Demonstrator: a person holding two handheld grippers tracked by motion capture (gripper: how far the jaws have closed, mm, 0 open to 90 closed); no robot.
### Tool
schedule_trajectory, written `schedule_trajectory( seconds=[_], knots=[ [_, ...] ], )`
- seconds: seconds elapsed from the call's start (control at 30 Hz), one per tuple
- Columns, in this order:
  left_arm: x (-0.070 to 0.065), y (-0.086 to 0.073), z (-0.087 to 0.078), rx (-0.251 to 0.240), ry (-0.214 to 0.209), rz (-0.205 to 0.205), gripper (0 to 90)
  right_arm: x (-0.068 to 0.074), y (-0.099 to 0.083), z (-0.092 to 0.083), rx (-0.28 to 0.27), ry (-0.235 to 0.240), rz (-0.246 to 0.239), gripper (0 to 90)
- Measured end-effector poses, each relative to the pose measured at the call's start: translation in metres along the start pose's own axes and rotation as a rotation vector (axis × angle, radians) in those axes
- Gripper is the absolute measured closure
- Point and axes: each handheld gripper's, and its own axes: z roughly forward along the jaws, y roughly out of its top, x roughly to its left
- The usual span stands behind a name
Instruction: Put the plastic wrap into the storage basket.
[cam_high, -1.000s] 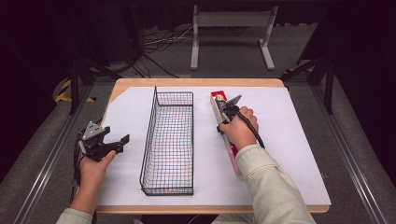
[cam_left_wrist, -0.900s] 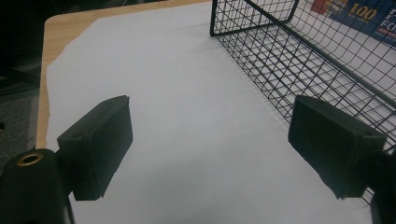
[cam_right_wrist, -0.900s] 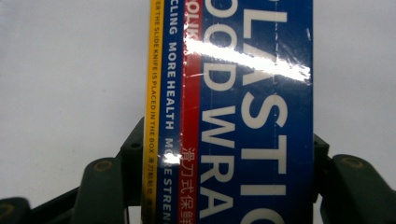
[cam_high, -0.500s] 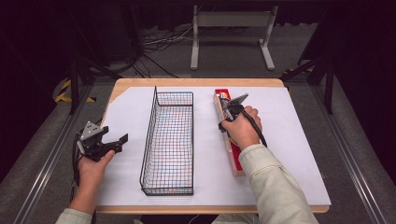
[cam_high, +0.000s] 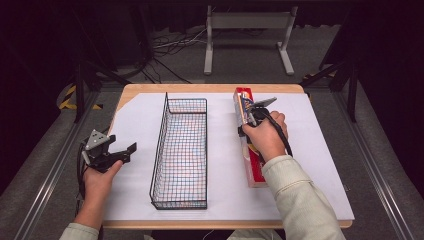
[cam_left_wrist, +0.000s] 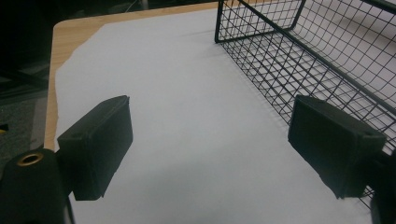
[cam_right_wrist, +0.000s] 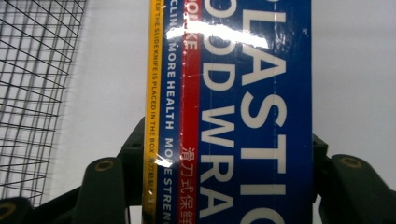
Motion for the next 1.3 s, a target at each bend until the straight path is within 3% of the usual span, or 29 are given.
schedule_trajectory(
  seconds=[0.4, 0.57, 0.7, 1.07, 1.3],
  knots=[
    [-0.001, 0.004, 0.004, -0.003, 0.004, -0.003, 14.6, 0.002, -0.007, -0.022, -0.104, 0.061, 0.028, 40.8],
    [-0.002, 0.005, 0.006, -0.006, 0.001, -0.002, 14.6, 0.006, -0.011, -0.027, -0.132, 0.046, 0.022, 40.7],
    [-0.002, 0.005, 0.006, -0.006, 0.001, -0.002, 14.6, 0.01, -0.012, -0.033, -0.156, 0.057, 0.05, 40.7],
    [-0.001, 0.005, 0.005, -0.011, 0.004, -0.005, 14.6, 0.029, -0.012, -0.039, -0.13, 0.067, 0.151, 40.7],
    [0.001, 0.006, 0.008, -0.009, 0.004, -0.018, 14.7, 0.044, -0.006, -0.044, -0.112, 0.065, 0.192, 40.7]
  ],
)
